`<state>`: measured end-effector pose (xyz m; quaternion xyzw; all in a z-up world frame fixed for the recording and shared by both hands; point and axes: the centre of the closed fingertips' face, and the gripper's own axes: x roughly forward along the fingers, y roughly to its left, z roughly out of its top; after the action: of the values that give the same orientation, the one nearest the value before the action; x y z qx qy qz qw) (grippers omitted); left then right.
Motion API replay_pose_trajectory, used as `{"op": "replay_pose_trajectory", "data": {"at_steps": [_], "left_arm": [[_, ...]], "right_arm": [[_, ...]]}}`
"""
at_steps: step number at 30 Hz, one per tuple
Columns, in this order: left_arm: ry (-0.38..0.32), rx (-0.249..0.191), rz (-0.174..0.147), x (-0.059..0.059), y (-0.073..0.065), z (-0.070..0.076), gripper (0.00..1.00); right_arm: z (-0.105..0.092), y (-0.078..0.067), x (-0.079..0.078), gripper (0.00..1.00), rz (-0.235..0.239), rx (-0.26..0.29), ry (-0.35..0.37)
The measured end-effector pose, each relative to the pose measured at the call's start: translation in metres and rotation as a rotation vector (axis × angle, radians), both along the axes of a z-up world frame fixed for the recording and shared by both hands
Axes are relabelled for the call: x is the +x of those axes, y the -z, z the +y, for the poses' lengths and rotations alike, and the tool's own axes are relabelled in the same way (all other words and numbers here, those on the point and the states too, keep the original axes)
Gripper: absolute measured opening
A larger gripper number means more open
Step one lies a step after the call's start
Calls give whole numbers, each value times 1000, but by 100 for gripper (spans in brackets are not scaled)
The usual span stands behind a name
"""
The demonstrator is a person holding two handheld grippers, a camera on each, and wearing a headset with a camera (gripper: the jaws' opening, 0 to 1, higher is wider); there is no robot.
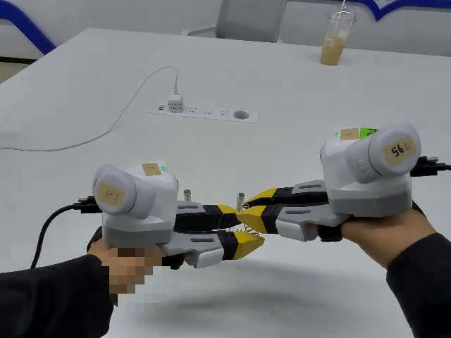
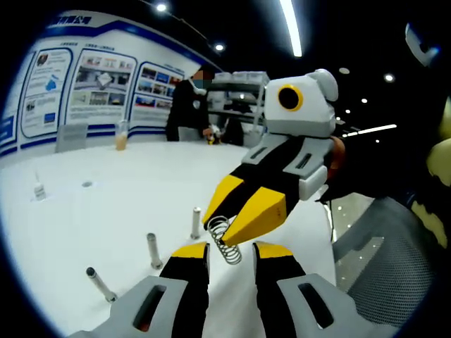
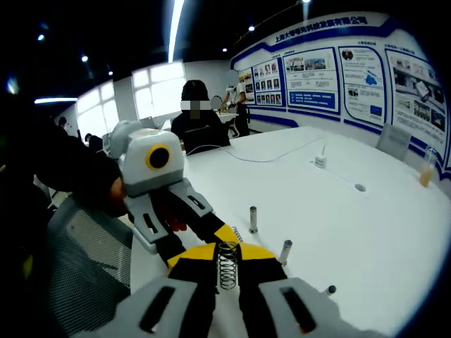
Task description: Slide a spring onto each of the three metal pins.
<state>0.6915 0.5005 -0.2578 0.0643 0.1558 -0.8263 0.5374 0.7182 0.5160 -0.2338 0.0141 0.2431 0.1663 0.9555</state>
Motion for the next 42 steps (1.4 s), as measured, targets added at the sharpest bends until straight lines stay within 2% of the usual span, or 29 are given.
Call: {"op": "replay_pose_trajectory", "data": {"at_steps": [8, 14, 21, 29, 36, 39, 42], "left_arm": [[-3, -12, -25, 1, 0, 1, 13], [-7, -23, -40, 4, 0, 1, 12], [-13, -29, -43, 7, -2, 1, 12], [-5, -32, -53, 6, -1, 2, 12], [2, -24, -52, 4, -1, 3, 21], [1, -18, -43, 4, -1, 5, 25], [1, -15, -47, 4, -2, 6, 30]], "right_arm": [[2, -1, -1, 12, -4, -5, -7], [1, -2, -3, 12, -5, -12, -7], [-1, -4, -6, 12, -9, -23, -6], [1, -4, -7, 12, -10, -29, -14], [0, -6, -6, 12, -16, -32, -12], [-3, -7, -7, 12, -18, -33, -3], [-8, -9, -8, 12, -21, -36, 11]]}}
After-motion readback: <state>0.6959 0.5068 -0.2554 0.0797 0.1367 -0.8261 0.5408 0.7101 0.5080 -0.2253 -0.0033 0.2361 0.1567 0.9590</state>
